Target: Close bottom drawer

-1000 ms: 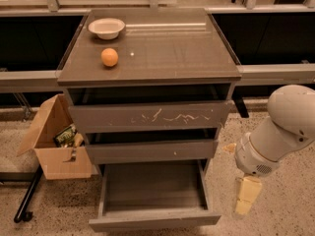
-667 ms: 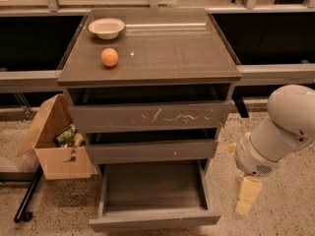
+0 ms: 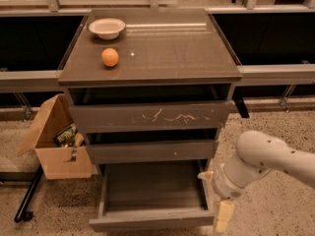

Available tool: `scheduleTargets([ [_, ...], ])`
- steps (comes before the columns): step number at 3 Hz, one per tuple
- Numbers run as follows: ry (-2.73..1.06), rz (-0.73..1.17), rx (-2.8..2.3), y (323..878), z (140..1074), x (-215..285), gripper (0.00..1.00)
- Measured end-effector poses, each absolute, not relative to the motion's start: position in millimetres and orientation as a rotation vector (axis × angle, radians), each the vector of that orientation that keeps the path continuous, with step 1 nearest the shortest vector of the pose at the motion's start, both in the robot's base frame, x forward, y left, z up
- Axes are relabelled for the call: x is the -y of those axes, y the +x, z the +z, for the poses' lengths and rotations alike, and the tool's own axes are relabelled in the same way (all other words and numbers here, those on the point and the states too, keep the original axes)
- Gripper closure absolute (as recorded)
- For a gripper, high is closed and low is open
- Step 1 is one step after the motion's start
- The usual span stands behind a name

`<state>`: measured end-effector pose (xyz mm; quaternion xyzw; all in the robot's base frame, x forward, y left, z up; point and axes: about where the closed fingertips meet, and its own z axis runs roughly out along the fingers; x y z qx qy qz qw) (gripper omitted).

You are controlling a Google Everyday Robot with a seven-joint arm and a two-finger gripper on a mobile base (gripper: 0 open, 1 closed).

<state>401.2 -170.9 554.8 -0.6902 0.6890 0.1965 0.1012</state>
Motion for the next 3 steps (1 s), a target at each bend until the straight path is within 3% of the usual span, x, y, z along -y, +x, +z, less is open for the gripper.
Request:
scheduleTargets([
  [2, -2.011, 0.861, -1.99, 391.7, 423.2, 139.4, 0.0],
  [3, -1.999, 0.931, -1.997, 378.5, 402.7, 132.9, 0.0],
])
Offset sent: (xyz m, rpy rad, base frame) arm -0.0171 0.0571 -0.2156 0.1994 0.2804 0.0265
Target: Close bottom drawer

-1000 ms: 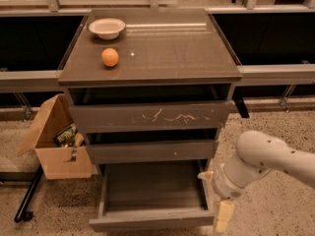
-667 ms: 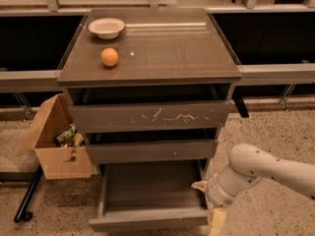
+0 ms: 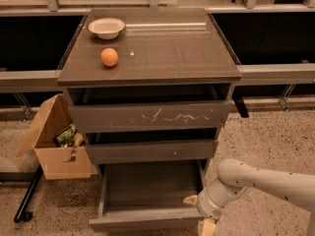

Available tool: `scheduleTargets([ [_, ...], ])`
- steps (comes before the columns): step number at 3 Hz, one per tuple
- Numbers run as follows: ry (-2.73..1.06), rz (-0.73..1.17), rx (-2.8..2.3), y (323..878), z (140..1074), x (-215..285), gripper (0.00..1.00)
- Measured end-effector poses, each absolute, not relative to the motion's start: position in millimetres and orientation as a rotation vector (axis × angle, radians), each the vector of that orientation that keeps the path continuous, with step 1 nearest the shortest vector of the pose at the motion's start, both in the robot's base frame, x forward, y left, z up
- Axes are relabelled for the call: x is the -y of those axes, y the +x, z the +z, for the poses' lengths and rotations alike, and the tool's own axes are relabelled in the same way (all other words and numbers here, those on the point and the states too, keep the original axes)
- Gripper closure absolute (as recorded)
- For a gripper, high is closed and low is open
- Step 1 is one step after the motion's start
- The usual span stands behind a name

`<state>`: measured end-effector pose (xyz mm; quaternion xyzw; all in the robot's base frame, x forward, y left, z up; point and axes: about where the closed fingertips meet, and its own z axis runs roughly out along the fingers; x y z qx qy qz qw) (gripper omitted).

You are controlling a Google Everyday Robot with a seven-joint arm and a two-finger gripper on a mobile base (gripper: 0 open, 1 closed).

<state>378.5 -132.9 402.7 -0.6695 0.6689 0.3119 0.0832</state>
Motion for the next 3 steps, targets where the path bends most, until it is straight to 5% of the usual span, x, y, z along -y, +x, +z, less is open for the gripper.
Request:
scheduleTargets([
  [3, -1.986, 1.04, -1.706, 392.2, 314.9, 127.1, 0.02],
])
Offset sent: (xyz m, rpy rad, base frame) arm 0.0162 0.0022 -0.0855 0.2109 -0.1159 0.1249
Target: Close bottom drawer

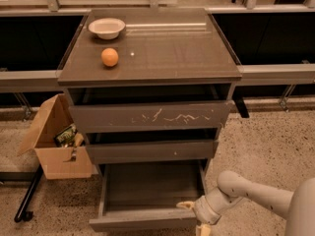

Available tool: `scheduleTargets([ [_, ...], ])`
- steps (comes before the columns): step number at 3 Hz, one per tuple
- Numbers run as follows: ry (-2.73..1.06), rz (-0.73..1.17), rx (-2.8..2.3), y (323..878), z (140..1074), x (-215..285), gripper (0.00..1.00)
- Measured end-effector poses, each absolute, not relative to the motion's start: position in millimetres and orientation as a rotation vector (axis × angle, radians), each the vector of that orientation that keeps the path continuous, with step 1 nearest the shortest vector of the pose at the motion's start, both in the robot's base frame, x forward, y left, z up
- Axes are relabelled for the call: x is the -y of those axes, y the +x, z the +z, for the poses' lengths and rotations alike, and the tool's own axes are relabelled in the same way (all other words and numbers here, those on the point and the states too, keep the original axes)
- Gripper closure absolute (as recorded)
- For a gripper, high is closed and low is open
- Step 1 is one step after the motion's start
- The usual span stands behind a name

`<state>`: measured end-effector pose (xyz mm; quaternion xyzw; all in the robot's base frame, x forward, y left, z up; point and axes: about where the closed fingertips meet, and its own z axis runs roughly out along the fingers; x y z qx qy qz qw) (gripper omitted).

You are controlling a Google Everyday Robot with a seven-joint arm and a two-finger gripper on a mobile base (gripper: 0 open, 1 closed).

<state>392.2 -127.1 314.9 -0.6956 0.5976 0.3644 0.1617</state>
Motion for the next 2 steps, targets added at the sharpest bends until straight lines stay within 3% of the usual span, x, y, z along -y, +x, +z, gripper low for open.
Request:
scheduleTargets([
  [1, -1.962, 1.084, -1.598, 394.5, 279.6, 123.4, 0.24],
  [2, -1.959, 1.119, -1.555, 391.7, 241.8, 116.4, 0.55],
])
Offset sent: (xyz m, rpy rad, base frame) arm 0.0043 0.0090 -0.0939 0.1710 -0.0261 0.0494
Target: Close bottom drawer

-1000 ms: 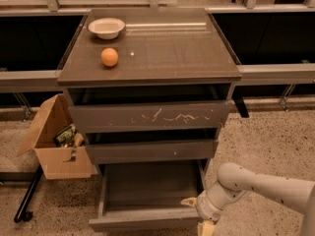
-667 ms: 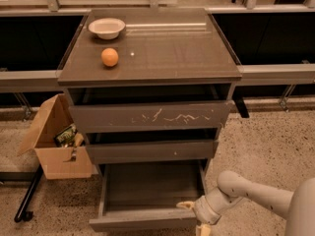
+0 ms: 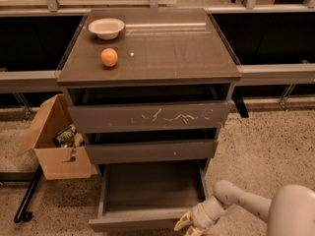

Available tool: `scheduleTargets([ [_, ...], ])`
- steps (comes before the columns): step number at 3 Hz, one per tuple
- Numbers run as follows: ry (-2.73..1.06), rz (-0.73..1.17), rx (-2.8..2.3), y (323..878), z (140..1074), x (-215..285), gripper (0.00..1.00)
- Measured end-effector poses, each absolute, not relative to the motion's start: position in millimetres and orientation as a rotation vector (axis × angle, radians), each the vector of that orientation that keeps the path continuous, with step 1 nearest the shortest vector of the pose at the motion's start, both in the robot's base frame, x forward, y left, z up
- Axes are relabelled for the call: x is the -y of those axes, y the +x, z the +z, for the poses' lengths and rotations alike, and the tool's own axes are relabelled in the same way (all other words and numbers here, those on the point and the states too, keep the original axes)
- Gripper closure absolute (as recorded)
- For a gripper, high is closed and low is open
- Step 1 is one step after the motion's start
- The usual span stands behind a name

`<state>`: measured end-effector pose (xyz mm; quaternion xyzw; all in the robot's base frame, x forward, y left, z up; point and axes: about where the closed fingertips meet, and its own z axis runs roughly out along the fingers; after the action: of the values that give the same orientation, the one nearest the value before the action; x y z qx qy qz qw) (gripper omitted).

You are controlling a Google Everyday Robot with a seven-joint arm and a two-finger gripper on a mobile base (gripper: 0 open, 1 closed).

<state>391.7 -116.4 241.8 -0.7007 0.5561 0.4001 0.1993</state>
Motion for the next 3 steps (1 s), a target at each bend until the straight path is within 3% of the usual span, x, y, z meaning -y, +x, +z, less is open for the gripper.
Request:
scheduleTargets([
  [2, -1.963, 1.075, -1.663, 401.8, 191.6, 94.3, 0.99],
  [3, -1.928, 0.977, -1.736, 416.9, 174.9, 85.5, 1.0],
])
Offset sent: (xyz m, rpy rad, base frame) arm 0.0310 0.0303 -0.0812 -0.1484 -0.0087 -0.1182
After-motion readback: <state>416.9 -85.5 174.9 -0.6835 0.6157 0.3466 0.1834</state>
